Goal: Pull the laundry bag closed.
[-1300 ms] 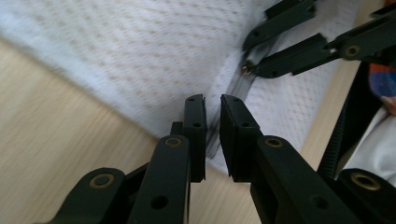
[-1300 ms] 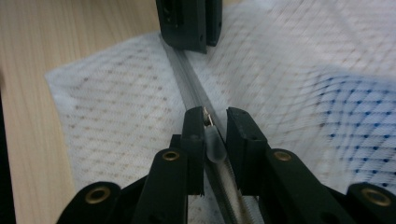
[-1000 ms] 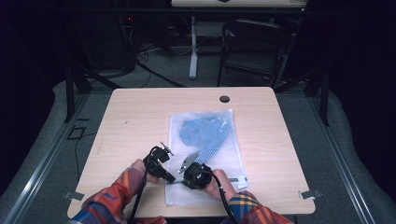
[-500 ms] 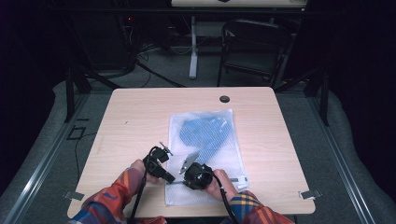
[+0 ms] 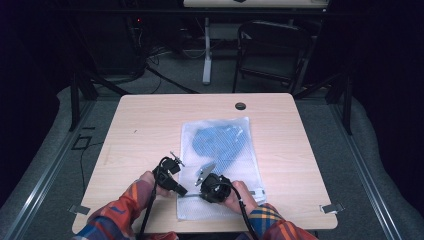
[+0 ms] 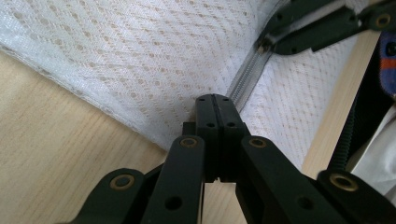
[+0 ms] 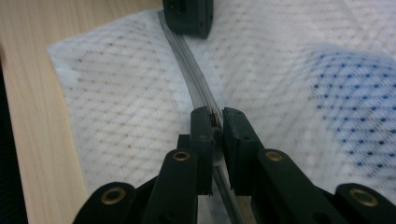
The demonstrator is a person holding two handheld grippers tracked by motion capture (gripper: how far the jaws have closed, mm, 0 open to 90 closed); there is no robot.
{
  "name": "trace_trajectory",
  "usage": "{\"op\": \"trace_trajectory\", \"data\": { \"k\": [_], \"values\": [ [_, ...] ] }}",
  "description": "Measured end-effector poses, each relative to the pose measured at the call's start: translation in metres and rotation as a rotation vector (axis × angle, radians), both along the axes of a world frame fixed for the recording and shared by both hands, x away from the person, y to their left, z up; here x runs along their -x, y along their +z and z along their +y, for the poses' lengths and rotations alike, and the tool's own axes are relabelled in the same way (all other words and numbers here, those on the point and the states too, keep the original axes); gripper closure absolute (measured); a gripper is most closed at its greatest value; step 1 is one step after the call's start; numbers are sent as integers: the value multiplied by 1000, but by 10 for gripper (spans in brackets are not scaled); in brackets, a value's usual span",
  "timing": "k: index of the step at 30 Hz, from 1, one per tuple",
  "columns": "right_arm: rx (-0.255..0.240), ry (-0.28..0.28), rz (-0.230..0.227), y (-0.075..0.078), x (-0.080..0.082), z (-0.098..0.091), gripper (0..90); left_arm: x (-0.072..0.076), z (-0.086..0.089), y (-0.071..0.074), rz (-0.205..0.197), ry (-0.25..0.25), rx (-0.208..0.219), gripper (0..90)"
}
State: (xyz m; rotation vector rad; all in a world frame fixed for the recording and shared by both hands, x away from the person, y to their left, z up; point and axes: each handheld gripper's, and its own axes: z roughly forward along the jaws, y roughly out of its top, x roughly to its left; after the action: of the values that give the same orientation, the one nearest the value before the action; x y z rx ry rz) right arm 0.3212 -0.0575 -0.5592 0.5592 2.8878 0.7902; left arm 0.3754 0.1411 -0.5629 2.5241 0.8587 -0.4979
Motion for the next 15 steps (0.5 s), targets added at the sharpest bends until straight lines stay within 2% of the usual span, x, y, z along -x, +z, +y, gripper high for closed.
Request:
{"op": "trace_trajectory", "data": {
  "k": [2, 7, 9, 12, 13, 15],
  "values": [
    [-10, -20, 17, 0, -2, -8, 830, 0, 0, 0, -2, -1, 1, 900],
    [-7, -22, 12, -1, -1, -9, 830, 0, 0, 0, -2, 2, 2, 900],
    [-8, -22, 14, -1, -2, -9, 830, 1, -1, 1, -5, -3, -12, 900],
    [-14, -26, 13, -2, -2, -9, 831, 3, -7, 6, -57, -25, -36, 880],
    [-14, -26, 13, -2, -2, -9, 831, 3, -7, 6, -57, -25, -36, 864],
    [-29, -33, 22, -3, -2, -9, 831, 4, -8, 6, -56, -21, -9, 857]
  ]
}}
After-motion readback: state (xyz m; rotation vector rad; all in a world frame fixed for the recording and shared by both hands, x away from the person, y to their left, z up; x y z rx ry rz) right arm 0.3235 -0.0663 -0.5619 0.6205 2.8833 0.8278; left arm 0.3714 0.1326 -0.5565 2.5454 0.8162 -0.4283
